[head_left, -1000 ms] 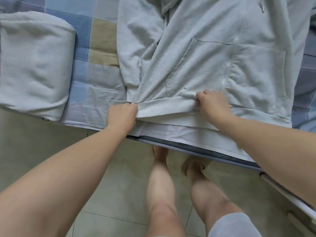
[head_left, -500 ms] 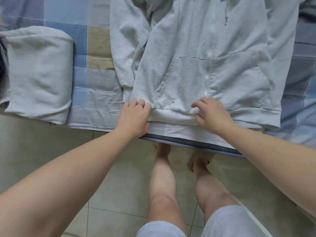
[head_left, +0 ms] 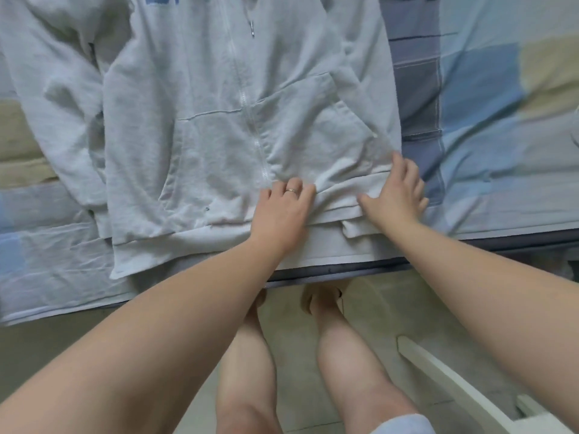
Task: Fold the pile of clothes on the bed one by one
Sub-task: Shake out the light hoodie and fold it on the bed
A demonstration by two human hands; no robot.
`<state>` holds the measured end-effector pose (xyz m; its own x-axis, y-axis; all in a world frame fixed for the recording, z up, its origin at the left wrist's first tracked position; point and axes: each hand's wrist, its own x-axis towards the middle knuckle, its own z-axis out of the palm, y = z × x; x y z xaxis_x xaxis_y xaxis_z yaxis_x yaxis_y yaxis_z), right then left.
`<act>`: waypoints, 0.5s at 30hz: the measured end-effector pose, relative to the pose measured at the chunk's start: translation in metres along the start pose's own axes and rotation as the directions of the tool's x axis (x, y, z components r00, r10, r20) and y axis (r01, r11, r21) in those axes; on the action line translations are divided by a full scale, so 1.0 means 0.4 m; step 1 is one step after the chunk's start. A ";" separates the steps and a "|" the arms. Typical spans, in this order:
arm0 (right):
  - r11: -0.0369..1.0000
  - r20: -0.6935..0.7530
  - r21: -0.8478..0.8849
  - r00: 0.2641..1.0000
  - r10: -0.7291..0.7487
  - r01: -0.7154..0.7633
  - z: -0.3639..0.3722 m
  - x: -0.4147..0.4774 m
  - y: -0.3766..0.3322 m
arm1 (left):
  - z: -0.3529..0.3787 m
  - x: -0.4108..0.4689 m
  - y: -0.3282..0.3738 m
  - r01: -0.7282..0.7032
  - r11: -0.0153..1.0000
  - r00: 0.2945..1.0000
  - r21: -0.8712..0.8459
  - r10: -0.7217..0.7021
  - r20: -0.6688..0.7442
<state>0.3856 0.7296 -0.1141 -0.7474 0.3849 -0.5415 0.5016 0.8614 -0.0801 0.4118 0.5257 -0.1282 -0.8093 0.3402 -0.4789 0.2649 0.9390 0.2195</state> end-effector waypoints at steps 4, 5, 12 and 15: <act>0.858 0.161 0.467 0.975 0.155 -0.213 0.002 0.032 0.017 | -0.007 0.057 0.015 0.058 0.998 0.998 -0.010 -0.058 0.004; 0.807 0.211 0.539 0.966 0.147 -0.240 -0.001 0.032 0.026 | -0.014 0.063 0.011 0.048 0.998 0.998 -0.030 -0.047 0.033; 0.698 0.259 0.699 0.965 -0.044 -0.156 -0.093 0.038 0.135 | -0.077 0.023 -0.002 0.096 0.994 0.981 -0.043 -0.087 0.175; 0.715 0.263 0.685 0.963 -0.062 -0.141 -0.114 0.044 0.167 | -0.099 0.032 0.033 0.142 0.990 0.961 0.008 -0.140 0.237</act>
<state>0.3860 0.8089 -0.0909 -0.6362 0.2295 -0.7366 0.7623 0.3343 -0.5542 0.3840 0.5406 -0.0978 -0.6908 0.2081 -0.6925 0.1518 0.9781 0.1424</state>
